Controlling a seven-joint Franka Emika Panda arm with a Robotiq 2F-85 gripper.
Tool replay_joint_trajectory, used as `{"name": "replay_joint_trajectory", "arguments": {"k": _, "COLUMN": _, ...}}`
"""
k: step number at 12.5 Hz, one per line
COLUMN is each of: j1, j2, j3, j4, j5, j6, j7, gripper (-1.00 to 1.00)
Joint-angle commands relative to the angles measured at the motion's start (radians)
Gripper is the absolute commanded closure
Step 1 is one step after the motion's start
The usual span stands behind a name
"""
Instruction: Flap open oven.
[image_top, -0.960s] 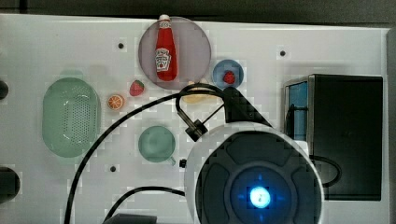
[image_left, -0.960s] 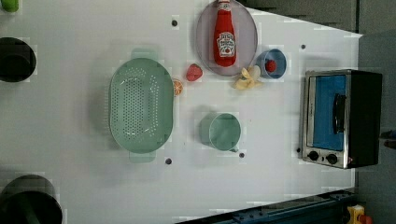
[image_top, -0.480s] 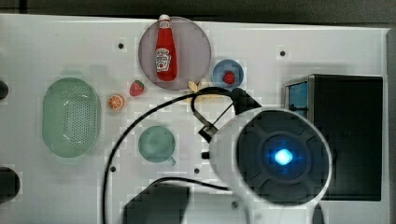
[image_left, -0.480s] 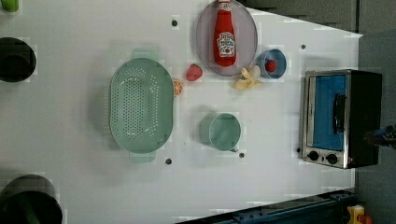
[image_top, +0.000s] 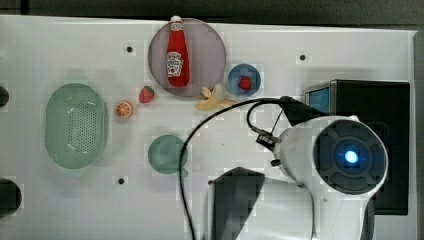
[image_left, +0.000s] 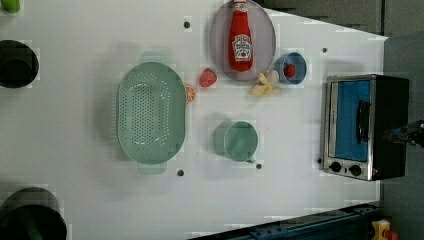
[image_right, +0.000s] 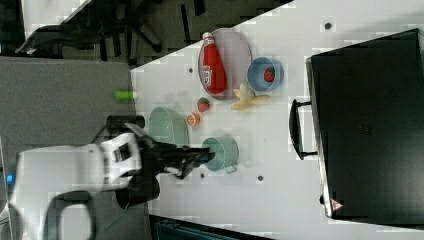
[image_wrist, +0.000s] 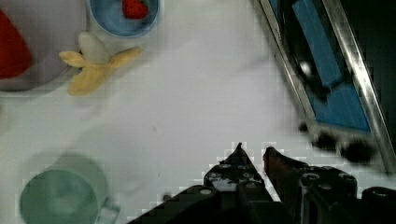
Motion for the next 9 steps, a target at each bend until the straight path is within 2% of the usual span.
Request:
{"name": "replay_joint_trajectory", "arguments": {"k": 1, "j1": -0.024, "j2": 0.038, "j3": -0.07, "j4": -0.047, "j5": -0.001, "j6": 0.138, "j7": -0.296, "gripper": 0.65}}
{"name": "replay_joint_trajectory", "arguments": {"k": 4, "j1": -0.036, "j2": 0.101, "j3": -0.131, "j4": -0.056, "j5": -0.023, "j6": 0.25, "j7": -0.419, "gripper": 0.65}}
{"name": "replay_joint_trajectory", "arguments": {"k": 9, "j1": -0.042, "j2": 0.23, "j3": -0.198, "j4": -0.057, "j5": -0.023, "j6": 0.398, "j7": -0.443, "gripper": 0.65}}
